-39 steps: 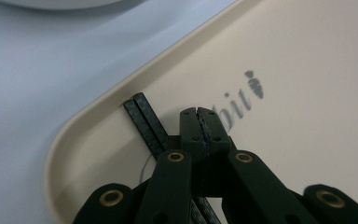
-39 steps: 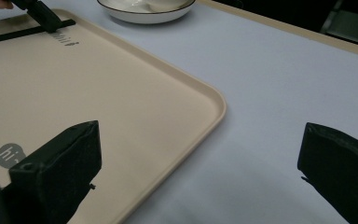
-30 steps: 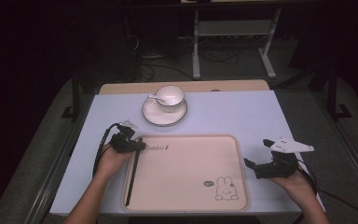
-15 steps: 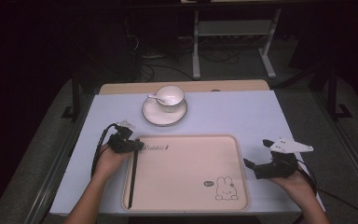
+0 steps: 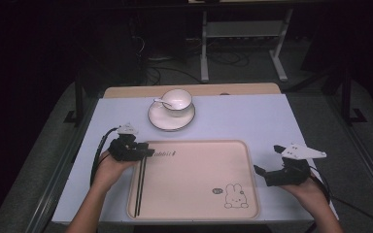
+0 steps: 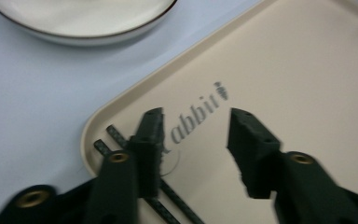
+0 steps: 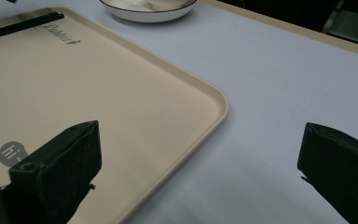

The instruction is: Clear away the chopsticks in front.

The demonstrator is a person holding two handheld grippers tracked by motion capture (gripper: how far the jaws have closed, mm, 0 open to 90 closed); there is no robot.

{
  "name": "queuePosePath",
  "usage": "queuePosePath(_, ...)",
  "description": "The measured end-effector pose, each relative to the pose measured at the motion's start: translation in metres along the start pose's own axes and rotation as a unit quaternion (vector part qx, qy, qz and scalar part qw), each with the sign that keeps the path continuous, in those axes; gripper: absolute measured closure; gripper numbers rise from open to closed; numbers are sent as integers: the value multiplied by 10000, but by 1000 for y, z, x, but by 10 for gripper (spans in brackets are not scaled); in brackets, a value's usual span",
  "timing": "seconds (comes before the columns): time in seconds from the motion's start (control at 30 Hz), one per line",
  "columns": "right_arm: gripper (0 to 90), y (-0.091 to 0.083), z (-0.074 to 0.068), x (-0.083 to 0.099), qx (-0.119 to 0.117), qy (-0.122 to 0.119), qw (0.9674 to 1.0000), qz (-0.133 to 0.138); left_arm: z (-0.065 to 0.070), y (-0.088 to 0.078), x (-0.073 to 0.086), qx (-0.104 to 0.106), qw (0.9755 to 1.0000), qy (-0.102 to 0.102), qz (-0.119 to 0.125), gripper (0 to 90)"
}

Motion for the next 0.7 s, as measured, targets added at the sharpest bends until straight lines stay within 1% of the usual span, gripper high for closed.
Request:
queuePosePath(0.07,0,0,0,0,-4,5,10000,10,3,-9,1,45,9997,46,217,428)
queuePosePath(0.13,0,-1,0,0,-19,0,10000,23,6,-18,3,29,9991,129,410,363)
queuePosePath(0.17,0,-1,0,-1,-24,7,10000,31,6,-22,5,26,9988,138,466,347)
queuePosePath(0.23,0,-2,0,-1,-32,14,10000,54,7,-29,10,-10,9982,182,576,284)
queuePosePath(0.33,0,-3,-1,-3,-67,50,9999,108,7,-35,18,-81,9976,209,659,223)
queuePosePath(0.47,0,-5,-2,-5,-72,49,9998,177,5,-41,27,-142,9968,197,762,169)
queuePosePath(0.53,0,-6,-2,-6,-77,61,9997,209,4,-43,32,-230,9964,230,789,143)
queuePosePath(0.6,0,-7,-2,-6,-83,74,9997,238,4,-45,35,-272,9959,249,829,138)
queuePosePath(0.7,0,-9,-2,-7,-107,94,9995,277,1,-47,38,-288,9956,222,867,136)
Point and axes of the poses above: each handheld gripper's, and its own axes: y roughly forward along the jaws, x roughly out of its underside, z roughly to its right, the point moved 7 cm from there along y, roughly forward along the jaws
